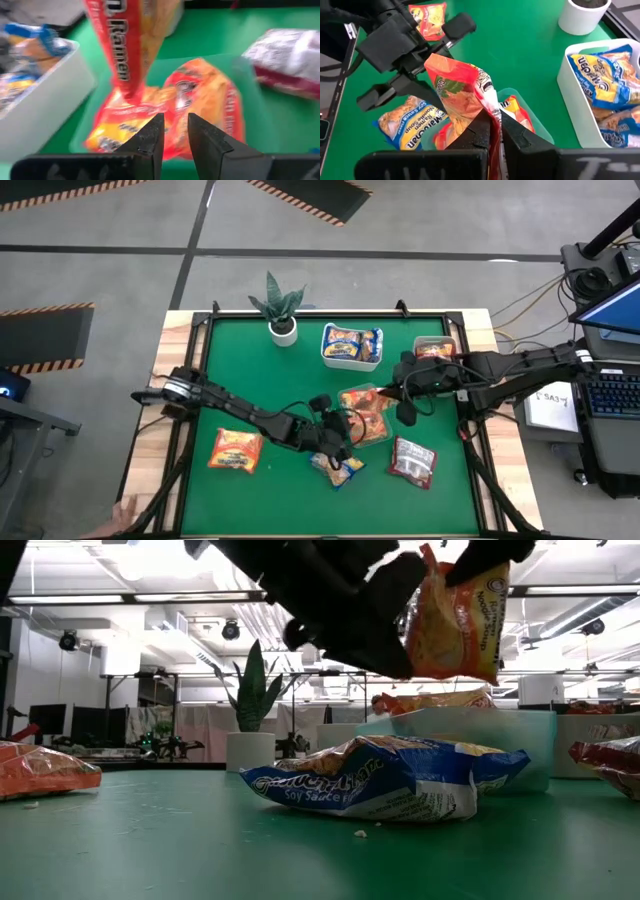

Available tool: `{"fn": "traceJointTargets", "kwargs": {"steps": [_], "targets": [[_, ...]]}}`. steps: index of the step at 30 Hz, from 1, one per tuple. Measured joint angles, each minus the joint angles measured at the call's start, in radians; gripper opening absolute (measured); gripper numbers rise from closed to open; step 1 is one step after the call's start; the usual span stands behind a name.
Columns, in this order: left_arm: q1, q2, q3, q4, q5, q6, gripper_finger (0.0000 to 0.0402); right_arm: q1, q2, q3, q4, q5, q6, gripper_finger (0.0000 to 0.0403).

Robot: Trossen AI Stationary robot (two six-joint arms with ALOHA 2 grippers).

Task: Sort Maruchan noodles
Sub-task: Put the orange noodle pack into the green bin

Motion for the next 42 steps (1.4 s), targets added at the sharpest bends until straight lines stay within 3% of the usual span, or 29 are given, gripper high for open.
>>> {"fn": "traceJointTargets", "kwargs": {"steps": [3, 11, 17, 23, 36, 42], "targets": [[0.009, -0.003, 0.0, 0.027, 0.063, -0.002, 0.0088, 0.0, -0.031, -0.03, 0.002, 0.0, 0.02, 0.0008], [0.021, -0.006, -0.032, 0.05, 0.052, 0.004, 0.0173, 0.0, -0.065, -0.091, 0.014, 0.0, 0.04, 0.0008], [0.039, -0.006, -0.105, 0.188, 0.139, -0.006, 0.0193, 0.0, -0.064, -0.116, 0.031, 0.0, 0.053, 0.0008], [0.041, -0.006, -0.129, 0.227, 0.182, -0.01, 0.0156, 0.0, -0.063, -0.118, 0.091, 0.0, 0.049, 0.0008], [0.037, -0.005, -0.129, 0.265, 0.288, 0.067, 0.0009, 0.0, -0.04, -0.211, 0.332, -0.001, -0.006, 0.0008], [0.03, -0.007, -0.128, 0.314, 0.347, 0.117, 0.0005, 0.0, -0.006, -0.266, 0.401, -0.013, -0.005, 0.0008]]}}
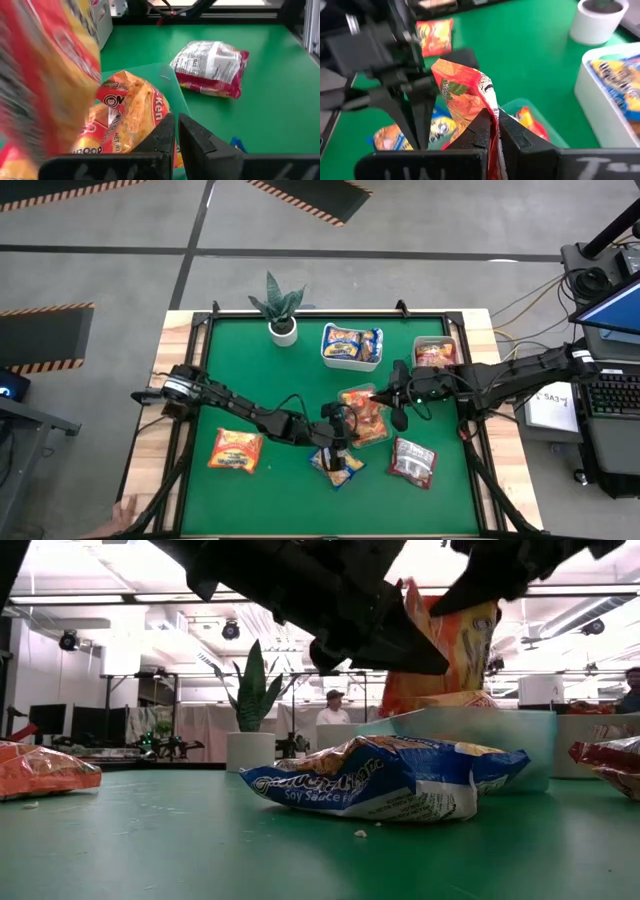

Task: Sort Maruchan noodles
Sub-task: Put the orange noodle pack into the green bin

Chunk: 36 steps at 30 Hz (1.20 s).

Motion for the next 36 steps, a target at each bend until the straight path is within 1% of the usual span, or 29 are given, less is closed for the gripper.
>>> {"fn": "traceJointTargets", "kwargs": {"steps": [4, 8, 11, 15, 17, 21, 24, 29, 32, 36], "targets": [[-0.025, -0.041, 0.0, -0.038, -0.001, 0.073, 0.0001, 0.0, 0.044, -0.052, 0.091, -0.023, 0.01, 0.0008], [-0.049, -0.114, 0.0, -0.123, -0.019, 0.101, 0.0, -0.014, 0.099, -0.063, 0.159, -0.121, 0.019, 0.0008], [-0.063, -0.151, 0.0, -0.208, -0.12, 0.102, 0.0, -0.018, 0.141, -0.063, 0.191, -0.155, 0.026, 0.0009], [-0.065, -0.157, 0.0, -0.304, -0.349, 0.092, 0.0, -0.018, 0.177, -0.063, 0.259, -0.211, 0.046, 0.0008], [-0.046, -0.144, -0.005, -0.315, -0.403, 0.088, 0.0, -0.018, 0.183, -0.063, 0.278, -0.224, 0.062, 0.0008], [0.014, -0.116, -0.037, -0.271, -0.407, 0.083, 0.0, -0.022, 0.17, -0.063, 0.279, -0.224, 0.071, 0.0008], [0.065, -0.101, -0.086, -0.165, -0.379, 0.086, 0.0, -0.023, 0.154, -0.063, 0.297, -0.224, 0.078, 0.0008], [0.122, -0.094, -0.151, 0.006, -0.243, 0.09, 0.0, -0.023, 0.143, -0.071, 0.308, -0.215, 0.046, 0.0009], [0.13, -0.094, -0.164, 0.024, -0.235, 0.09, 0.0, -0.023, 0.141, -0.115, 0.386, -0.182, -0.013, 0.0008], [0.133, -0.092, -0.166, 0.024, -0.235, 0.087, 0.0, -0.03, 0.14, -0.204, 0.532, -0.153, -0.026, 0.0009]]}}
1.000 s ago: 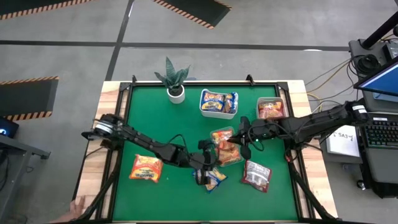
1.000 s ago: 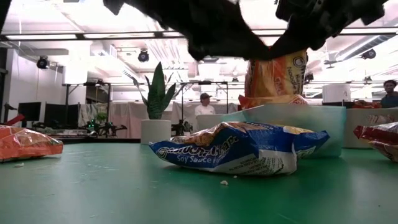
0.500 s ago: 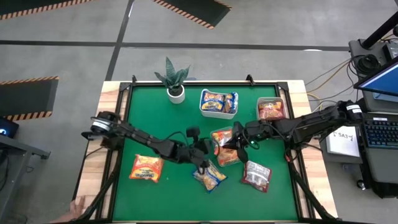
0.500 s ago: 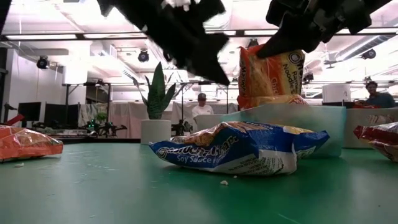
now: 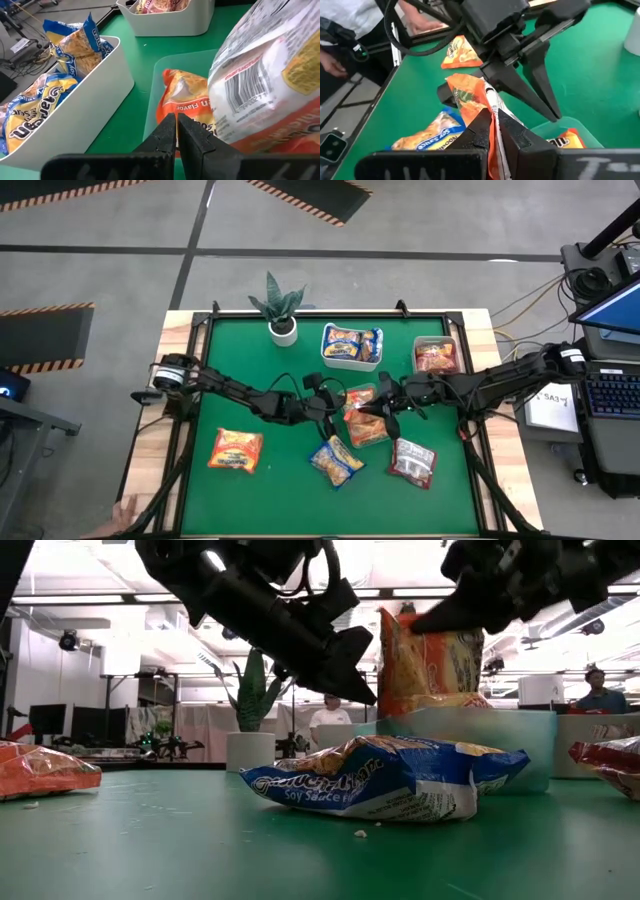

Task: Sort Maruchan noodles
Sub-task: Put the orange noodle pack into the green bin

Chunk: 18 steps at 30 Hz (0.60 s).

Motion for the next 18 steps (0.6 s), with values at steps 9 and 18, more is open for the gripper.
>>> {"fn": "traceJointTargets", "kwargs": {"steps": [9, 18], "targets": [[0.003, 0.0, 0.0, 0.0, 0.005, -0.018, 0.0, -0.008, 0.0, -0.084, 0.011, 0.049, 0.111, 0.0022], [0.005, 0.001, 0.0, 0.0, 0.005, -0.032, 0.0, -0.01, -0.002, 0.054, -0.264, 0.044, 0.107, 0.0118]]}}
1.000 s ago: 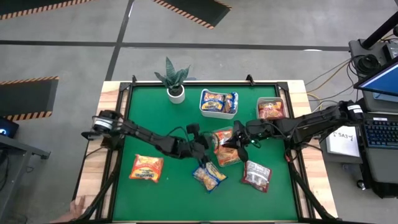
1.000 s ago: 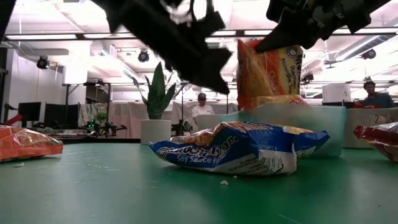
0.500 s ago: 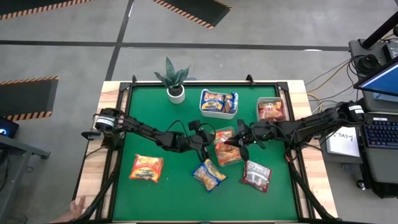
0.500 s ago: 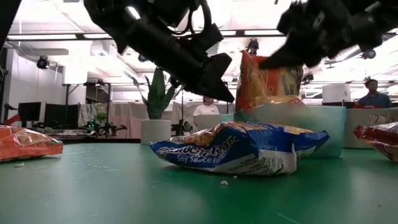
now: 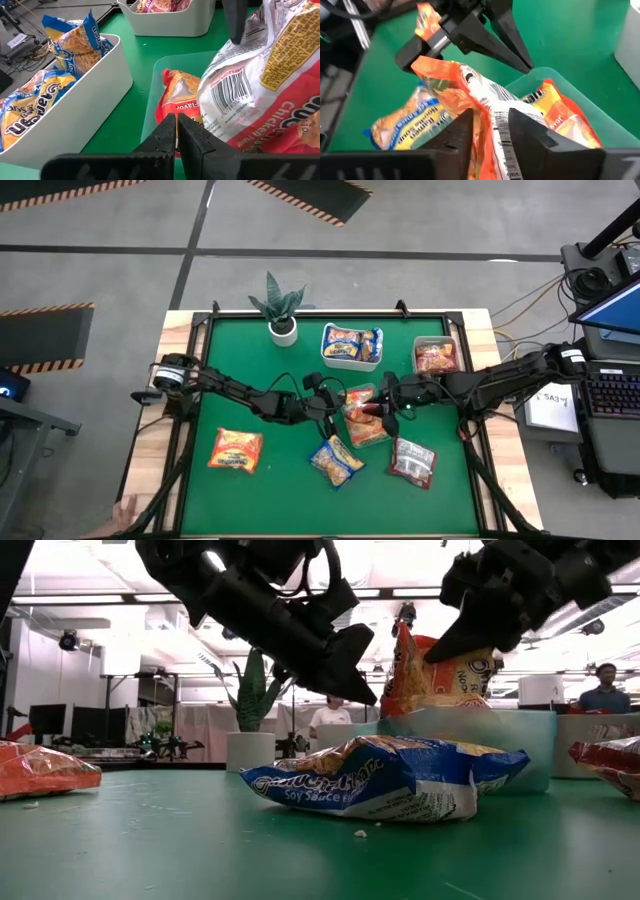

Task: Sort Maruchan noodles
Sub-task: Put the orange noodle pack into the green bin

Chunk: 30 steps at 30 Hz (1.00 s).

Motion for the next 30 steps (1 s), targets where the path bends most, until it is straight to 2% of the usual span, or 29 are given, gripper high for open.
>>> {"fn": "traceJointTargets", "kwargs": {"steps": [4, 9, 13, 18, 23, 30], "targets": [[0.002, 0.0, -0.006, 0.0, 0.0, 0.0, 0.0, -0.004, 0.001, 0.113, -0.198, 0.012, -0.07, 0.015], [0.002, 0.0, -0.022, 0.0, 0.0, -0.029, 0.0, -0.017, 0.001, 0.236, -0.365, 0.134, -0.186, 0.0159], [0.003, 0.0, -0.036, 0.003, 0.001, -0.056, 0.0, -0.066, 0.008, 0.285, -0.415, 0.149, -0.279, 0.0135], [0.003, 0.0, -0.045, 0.009, 0.001, -0.071, 0.0, -0.141, 0.043, 0.293, -0.458, 0.137, -0.34, 0.0076], [0.004, 0.0, -0.045, 0.024, 0.001, -0.067, 0.0, -0.193, 0.139, 0.255, -0.429, -0.096, -0.426, 0.0016], [0.014, 0.001, -0.045, 0.086, 0.001, -0.044, 0.0, -0.179, 0.25, 0.253, -0.339, -0.316, -0.47, 0.0009]]}}
